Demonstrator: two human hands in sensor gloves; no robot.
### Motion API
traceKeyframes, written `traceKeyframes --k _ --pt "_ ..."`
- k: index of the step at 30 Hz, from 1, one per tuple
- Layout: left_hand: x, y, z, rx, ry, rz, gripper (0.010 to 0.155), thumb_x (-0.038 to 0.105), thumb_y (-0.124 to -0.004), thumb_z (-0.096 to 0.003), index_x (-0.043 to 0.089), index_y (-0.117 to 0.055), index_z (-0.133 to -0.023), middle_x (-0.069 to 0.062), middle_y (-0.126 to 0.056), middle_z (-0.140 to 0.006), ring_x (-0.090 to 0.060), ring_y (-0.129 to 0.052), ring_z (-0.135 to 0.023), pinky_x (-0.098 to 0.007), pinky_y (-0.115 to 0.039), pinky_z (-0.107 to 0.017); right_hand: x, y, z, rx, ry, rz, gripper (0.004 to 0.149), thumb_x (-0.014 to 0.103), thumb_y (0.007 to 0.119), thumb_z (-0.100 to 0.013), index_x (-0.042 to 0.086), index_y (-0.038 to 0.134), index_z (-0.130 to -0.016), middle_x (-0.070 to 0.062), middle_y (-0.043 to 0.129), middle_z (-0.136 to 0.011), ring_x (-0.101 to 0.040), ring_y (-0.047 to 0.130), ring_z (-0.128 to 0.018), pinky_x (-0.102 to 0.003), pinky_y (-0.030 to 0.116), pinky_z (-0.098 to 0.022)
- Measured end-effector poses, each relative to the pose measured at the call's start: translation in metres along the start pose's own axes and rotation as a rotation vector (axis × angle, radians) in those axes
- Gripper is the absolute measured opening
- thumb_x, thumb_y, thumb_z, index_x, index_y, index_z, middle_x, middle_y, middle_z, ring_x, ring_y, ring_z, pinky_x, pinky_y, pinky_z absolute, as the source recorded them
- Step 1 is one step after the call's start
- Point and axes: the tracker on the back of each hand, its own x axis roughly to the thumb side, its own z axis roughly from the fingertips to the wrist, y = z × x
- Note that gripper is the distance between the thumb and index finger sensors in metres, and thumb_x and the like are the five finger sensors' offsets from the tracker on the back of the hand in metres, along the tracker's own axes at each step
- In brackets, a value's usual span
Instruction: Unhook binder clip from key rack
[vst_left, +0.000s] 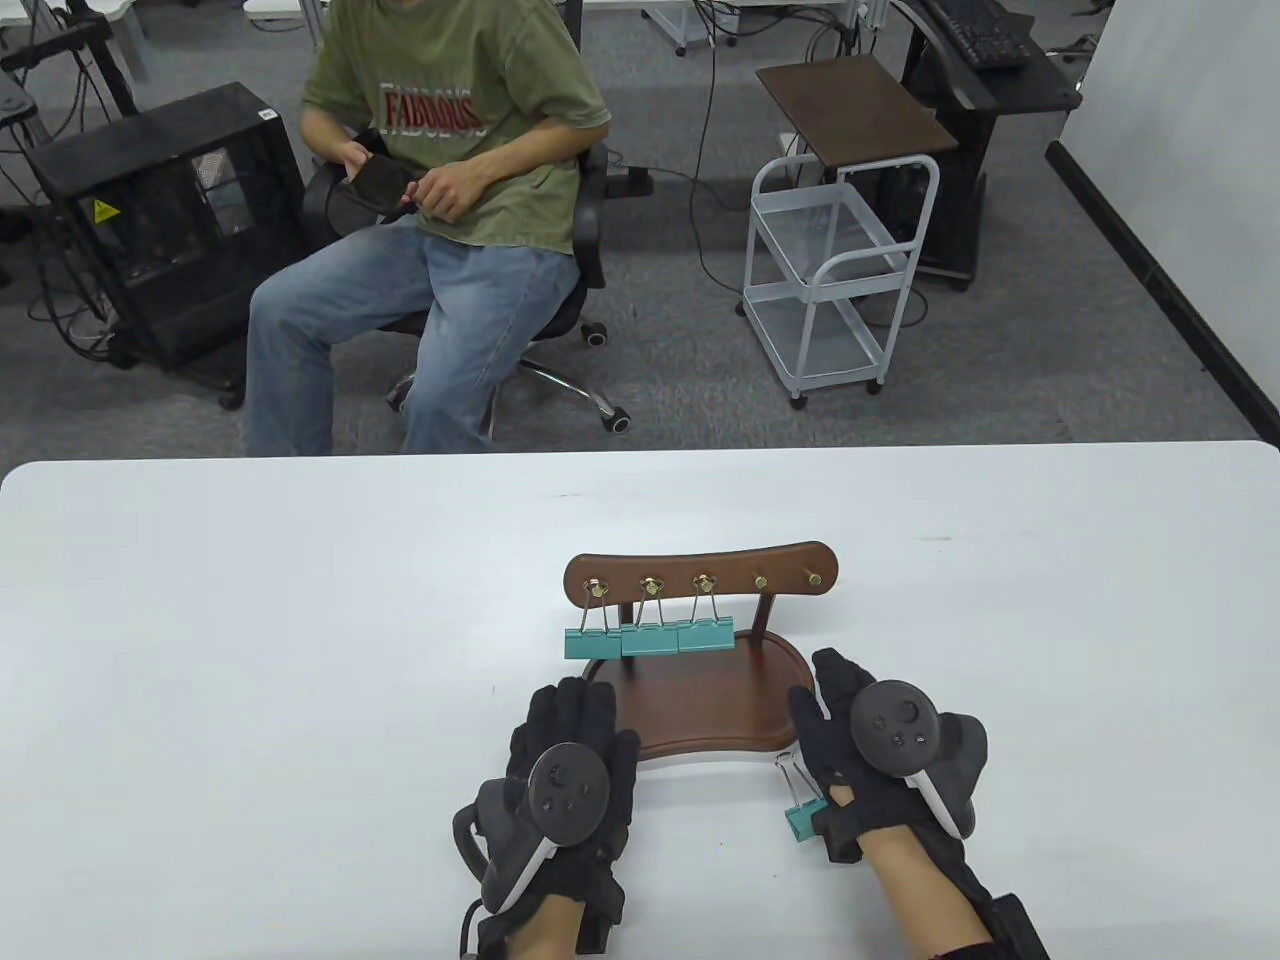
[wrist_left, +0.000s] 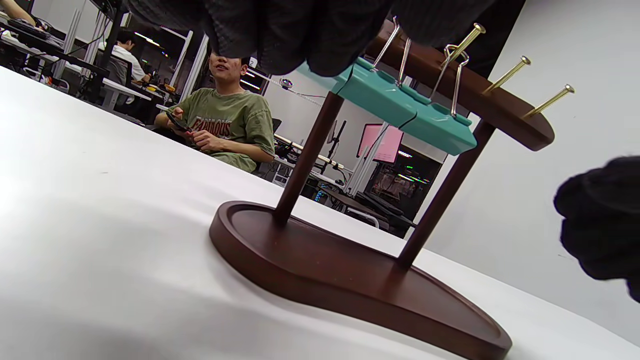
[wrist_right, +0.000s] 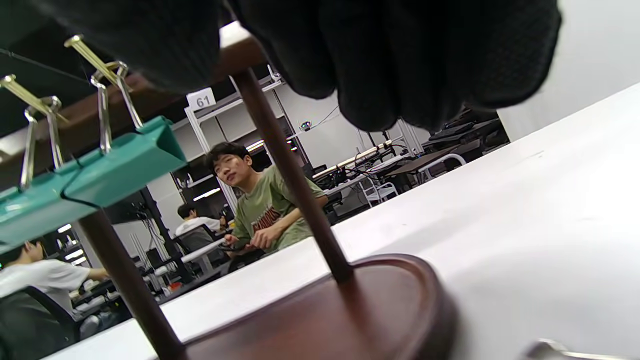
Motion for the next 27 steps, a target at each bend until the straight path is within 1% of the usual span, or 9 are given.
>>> traceKeyframes --k 4,9,16,20,22,27 --pt "0.0 0.0 0.0 0.0 -0.001 0.005 0.062 0.055 -0.059 -0.054 0.029 -0.062 -0.11 -0.003 -0.058 -0.118 -0.031 -0.051 -0.111 -0.053 -0.052 -0.076 0.01 0.007 -0.014 -0.009 0.026 -0.088 0.058 0.051 0.079 -0.038 0.017 0.073 -0.085 -0.019 0.085 -0.083 -0.044 0.085 -0.072 -0.051 0.079 -0.051" --pt "-0.001 -0.001 0.0 -0.002 0.0 0.015 0.062 0.055 -0.06 -0.054 0.029 -0.062 -0.11 -0.003 -0.058 -0.118 -0.031 -0.051 -0.111 -0.053 -0.052 -0.076 0.017 0.025 -0.026 0.035 0.077 -0.255 0.061 0.052 0.079 -0.038 0.017 0.071 -0.087 -0.02 0.082 -0.085 -0.045 0.083 -0.074 -0.052 0.077 -0.052" --pt "-0.002 -0.001 -0.001 -0.002 -0.003 0.023 0.062 0.055 -0.06 -0.054 0.029 -0.062 -0.11 -0.003 -0.058 -0.119 -0.031 -0.051 -0.111 -0.054 -0.051 -0.076 0.018 0.049 -0.031 0.058 0.166 -0.435 0.065 0.054 0.078 -0.037 0.016 0.068 -0.089 -0.022 0.079 -0.087 -0.047 0.08 -0.075 -0.053 0.075 -0.053" --pt "-0.002 -0.001 0.0 -0.003 -0.003 0.025 0.062 0.055 -0.06 -0.054 0.029 -0.062 -0.11 -0.002 -0.058 -0.118 -0.031 -0.051 -0.111 -0.053 -0.052 -0.076 0.018 0.055 -0.033 0.086 0.184 -0.499 0.067 0.055 0.078 -0.037 0.016 0.066 -0.09 -0.022 0.077 -0.088 -0.047 0.079 -0.076 -0.053 0.075 -0.054" --pt "-0.002 -0.001 -0.001 -0.001 -0.003 0.027 0.062 0.055 -0.06 -0.054 0.029 -0.062 -0.11 -0.003 -0.058 -0.118 -0.031 -0.051 -0.111 -0.053 -0.051 -0.076 0.019 0.057 -0.035 0.104 0.176 -0.548 0.068 0.056 0.077 -0.038 0.016 0.065 -0.091 -0.022 0.076 -0.089 -0.047 0.078 -0.076 -0.052 0.075 -0.054" --pt "-0.002 -0.002 -0.001 -0.001 -0.004 0.026 0.062 0.055 -0.06 -0.0541 0.029 -0.062 -0.11 -0.003 -0.058 -0.118 -0.031 -0.051 -0.111 -0.054 -0.051 -0.076 0.019 0.065 -0.037 0.141 0.205 -0.682 0.068 0.055 0.077 -0.038 0.016 0.063 -0.092 -0.023 0.075 -0.09 -0.047 0.077 -0.077 -0.052 0.074 -0.055"
